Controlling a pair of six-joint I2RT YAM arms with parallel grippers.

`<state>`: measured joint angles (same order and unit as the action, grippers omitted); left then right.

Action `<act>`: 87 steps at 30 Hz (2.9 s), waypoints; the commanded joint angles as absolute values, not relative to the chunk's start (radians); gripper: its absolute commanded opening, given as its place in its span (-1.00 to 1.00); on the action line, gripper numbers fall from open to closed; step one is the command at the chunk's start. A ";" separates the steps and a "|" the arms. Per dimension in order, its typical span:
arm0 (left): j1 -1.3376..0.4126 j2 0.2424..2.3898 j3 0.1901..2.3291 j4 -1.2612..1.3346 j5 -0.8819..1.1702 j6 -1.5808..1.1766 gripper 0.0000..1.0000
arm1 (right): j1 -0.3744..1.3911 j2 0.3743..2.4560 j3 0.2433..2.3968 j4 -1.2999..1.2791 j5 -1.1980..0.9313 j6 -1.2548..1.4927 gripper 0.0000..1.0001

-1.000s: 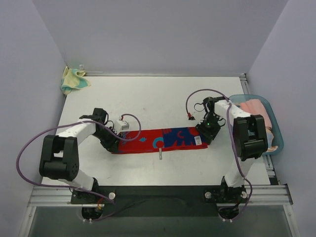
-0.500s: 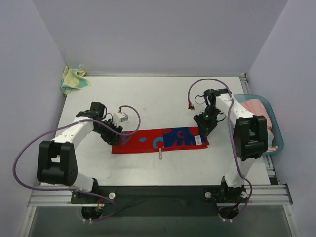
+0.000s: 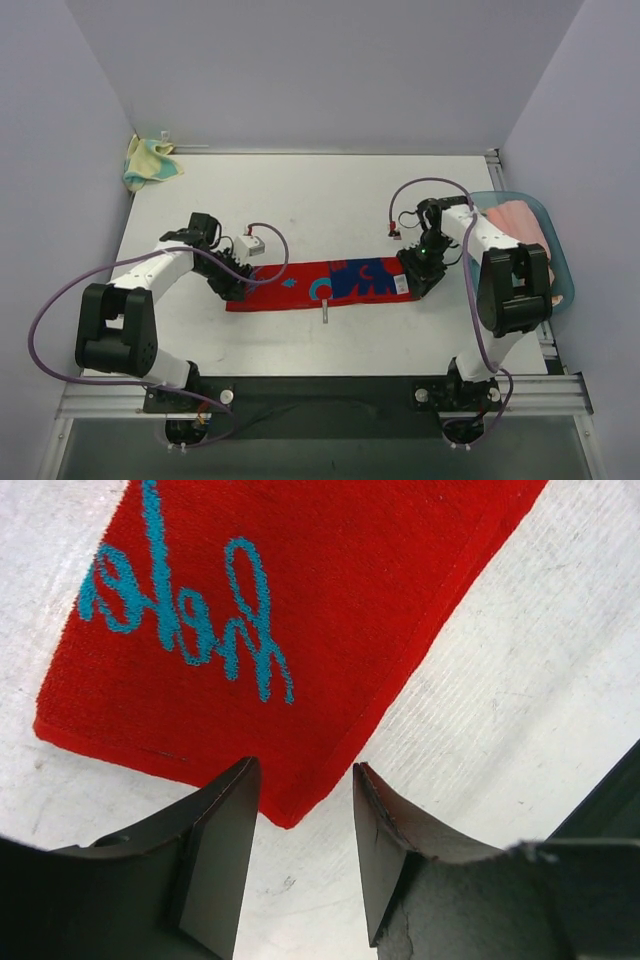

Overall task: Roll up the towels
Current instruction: Fold the towel

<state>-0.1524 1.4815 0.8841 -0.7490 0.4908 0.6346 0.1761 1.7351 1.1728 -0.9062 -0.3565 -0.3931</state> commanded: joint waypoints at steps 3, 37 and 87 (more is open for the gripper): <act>-0.173 1.474 0.891 -0.716 0.494 0.660 0.05 | 0.169 1.767 1.161 -0.922 -0.379 -0.319 -0.47; -0.181 1.443 0.908 -0.666 0.468 0.500 0.46 | 0.113 1.931 1.398 -0.787 -0.204 -0.016 -0.26; -0.179 1.586 0.959 -0.591 0.707 0.275 0.13 | 0.316 1.798 1.561 -0.920 -0.267 -0.057 -1.00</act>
